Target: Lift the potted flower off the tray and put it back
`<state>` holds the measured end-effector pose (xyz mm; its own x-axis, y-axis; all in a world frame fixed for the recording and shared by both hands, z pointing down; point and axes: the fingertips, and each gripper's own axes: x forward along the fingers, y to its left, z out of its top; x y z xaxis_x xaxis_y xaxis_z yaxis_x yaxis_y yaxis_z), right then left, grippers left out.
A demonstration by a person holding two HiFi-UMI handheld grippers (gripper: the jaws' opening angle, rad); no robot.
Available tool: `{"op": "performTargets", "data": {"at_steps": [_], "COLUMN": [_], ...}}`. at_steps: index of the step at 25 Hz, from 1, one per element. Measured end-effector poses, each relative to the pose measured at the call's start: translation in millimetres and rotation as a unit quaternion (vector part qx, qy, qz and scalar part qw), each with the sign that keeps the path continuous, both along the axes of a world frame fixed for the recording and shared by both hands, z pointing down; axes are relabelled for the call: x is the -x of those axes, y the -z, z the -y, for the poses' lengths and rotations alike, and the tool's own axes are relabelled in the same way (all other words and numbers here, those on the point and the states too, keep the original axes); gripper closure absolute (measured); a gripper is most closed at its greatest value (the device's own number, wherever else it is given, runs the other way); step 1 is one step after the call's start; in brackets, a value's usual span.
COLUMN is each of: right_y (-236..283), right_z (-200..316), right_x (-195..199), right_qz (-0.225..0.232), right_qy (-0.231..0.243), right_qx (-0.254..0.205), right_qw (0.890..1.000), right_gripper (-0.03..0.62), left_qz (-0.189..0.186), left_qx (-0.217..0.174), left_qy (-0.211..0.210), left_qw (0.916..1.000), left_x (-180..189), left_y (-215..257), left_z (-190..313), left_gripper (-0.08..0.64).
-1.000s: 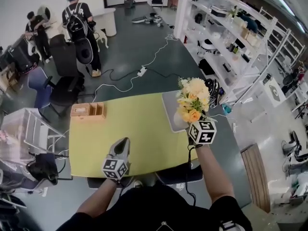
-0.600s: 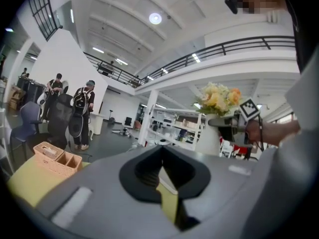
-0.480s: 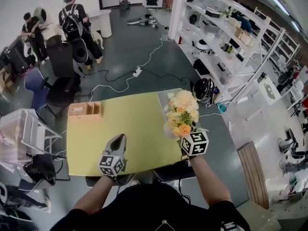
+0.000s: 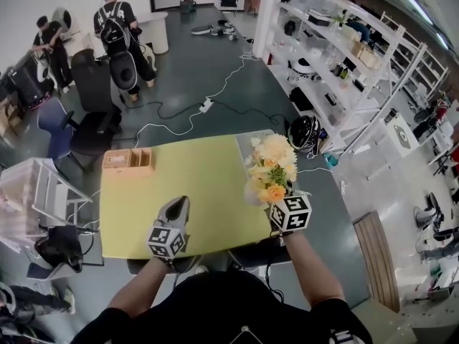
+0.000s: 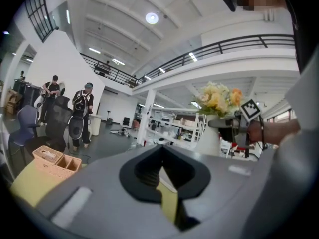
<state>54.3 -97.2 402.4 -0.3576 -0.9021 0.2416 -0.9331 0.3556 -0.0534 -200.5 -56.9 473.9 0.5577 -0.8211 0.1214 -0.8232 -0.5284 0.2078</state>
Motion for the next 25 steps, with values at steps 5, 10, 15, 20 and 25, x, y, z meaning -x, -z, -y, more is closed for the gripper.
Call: {"op": "performTargets", "data": {"at_steps": [5,10,15,20,25], "right_y": [-9,-7,-9,-14,-21], "right_z": [-2,1,1,7,19], "right_x": [-1,-2,-2,-7,-8], "right_qz": [-0.001,0.001,0.001,0.002,0.006], "right_qy": [0.004,0.003,0.003,0.001,0.004], "right_qx": [0.004,0.003,0.004,0.006,0.011], "right_qw": [1.0,1.0,1.0,1.0,1.0], "right_gripper": [0.35,0.35,0.35,0.35,0.35], "left_qz": [-0.029,-0.026,-0.027,-0.025,-0.023], "left_qx": [0.008,0.009,0.01,0.012,0.019], "left_qy": [0.008,0.011,0.015,0.017,0.022], "left_qw": [0.9995,0.9996,0.9995,0.9995,0.9993], "left_x": [2,2,4,2,1], "left_y": [3,2,-3,-7,-12], "left_z": [-3,0,0,0,5], "left_gripper": [0.552,0.552,0.552,0.552,0.552]}}
